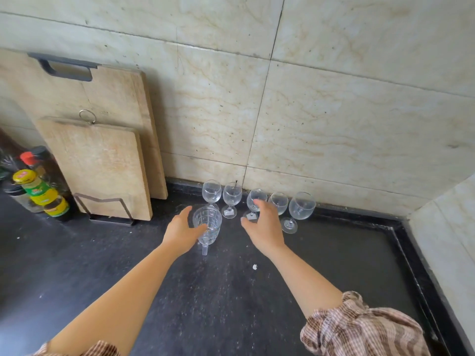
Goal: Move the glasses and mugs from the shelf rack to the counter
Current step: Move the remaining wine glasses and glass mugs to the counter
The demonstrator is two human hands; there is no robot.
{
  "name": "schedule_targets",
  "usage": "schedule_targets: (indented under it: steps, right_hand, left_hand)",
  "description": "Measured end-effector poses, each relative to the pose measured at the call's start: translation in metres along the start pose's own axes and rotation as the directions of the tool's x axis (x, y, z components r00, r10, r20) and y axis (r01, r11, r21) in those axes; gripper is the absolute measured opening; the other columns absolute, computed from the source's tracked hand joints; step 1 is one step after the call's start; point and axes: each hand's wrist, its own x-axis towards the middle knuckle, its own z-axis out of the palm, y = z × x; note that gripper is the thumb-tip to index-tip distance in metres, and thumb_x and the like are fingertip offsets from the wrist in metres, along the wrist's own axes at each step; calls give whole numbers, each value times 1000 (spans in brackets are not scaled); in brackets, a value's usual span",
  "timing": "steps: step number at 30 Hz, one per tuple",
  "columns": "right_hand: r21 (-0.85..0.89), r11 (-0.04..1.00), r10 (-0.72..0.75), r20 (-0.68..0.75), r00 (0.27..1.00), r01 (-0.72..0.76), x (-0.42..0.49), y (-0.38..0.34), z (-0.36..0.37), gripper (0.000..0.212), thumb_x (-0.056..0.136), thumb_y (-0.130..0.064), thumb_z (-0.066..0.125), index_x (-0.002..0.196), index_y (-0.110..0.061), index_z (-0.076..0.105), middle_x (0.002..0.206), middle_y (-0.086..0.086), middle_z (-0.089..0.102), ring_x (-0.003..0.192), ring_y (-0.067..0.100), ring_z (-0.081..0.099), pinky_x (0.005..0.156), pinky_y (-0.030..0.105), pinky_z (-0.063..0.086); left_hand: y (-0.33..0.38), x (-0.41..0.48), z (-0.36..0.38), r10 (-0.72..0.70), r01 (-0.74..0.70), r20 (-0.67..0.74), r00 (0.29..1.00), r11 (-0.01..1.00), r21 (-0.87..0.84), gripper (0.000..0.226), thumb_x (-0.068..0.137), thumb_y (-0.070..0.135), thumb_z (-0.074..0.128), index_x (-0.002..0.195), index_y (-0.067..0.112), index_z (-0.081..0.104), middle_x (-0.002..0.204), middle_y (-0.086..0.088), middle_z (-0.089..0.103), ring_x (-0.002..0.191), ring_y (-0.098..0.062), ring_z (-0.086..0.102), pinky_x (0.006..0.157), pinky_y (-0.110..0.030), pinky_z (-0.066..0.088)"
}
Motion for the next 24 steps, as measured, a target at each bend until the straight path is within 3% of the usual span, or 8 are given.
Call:
schedule_targets:
  steps: [3,5,6,9,11,17,24]
  right_hand:
    - [-38,989,-136,152,979,143,-17,-29,24,54,87,-31,60,136,-18,43,136,0,45,127,17,40,96,28,36]
    - [-46,973,-210,239,948,227,-26,-49,39,53,87,-30,60,136,-17,43,136,0,44,128,18,39,95,27,36]
    - [-53,961,-248,278,928,273,-30,-60,46,53,87,-30,59,136,-16,43,136,1,45,129,19,39,95,28,36]
    - [-85,907,-350,392,851,412,-51,-96,68,56,89,-34,57,139,-15,40,139,3,44,132,22,35,102,36,37]
    - [-85,856,-421,458,783,510,-71,-124,84,56,89,-37,55,139,-15,40,139,4,44,130,24,34,102,39,38]
    - [-11,610,-644,576,504,792,-167,-228,132,55,90,-38,53,138,-14,40,139,6,44,131,26,35,103,40,36]
    - [136,258,-802,583,134,956,-354,-336,183,58,85,-37,54,134,-8,44,133,11,49,124,31,41,102,41,36]
  left_hand:
    - [-9,-26,-19,15,-13,-80,997,1000,24,62,88,35,59,143,20,34,138,-12,47,100,-22,58,69,-32,50]
    - [-22,-47,-35,14,-6,-150,989,999,50,54,90,34,55,139,20,40,130,-11,53,86,-19,62,62,-27,47]
    - [-31,-60,-44,8,4,-187,982,998,62,51,90,33,53,138,20,41,130,-11,53,88,-20,63,65,-27,47]
    - [-61,-105,-74,-37,76,-308,951,990,116,45,91,31,49,135,19,44,133,-10,50,116,-25,52,81,-31,45]
    - [-82,-139,-98,-83,153,-406,910,978,141,43,92,31,47,133,19,46,130,-9,51,117,-27,50,87,-35,45]
    - [-148,-268,-170,-190,326,-651,735,941,93,41,90,32,48,129,19,49,124,-8,52,112,-29,52,92,-39,45]
    - [-243,-448,-238,-278,506,-837,472,862,-1,37,91,31,47,121,12,55,123,-15,56,118,-34,50,96,-40,42]
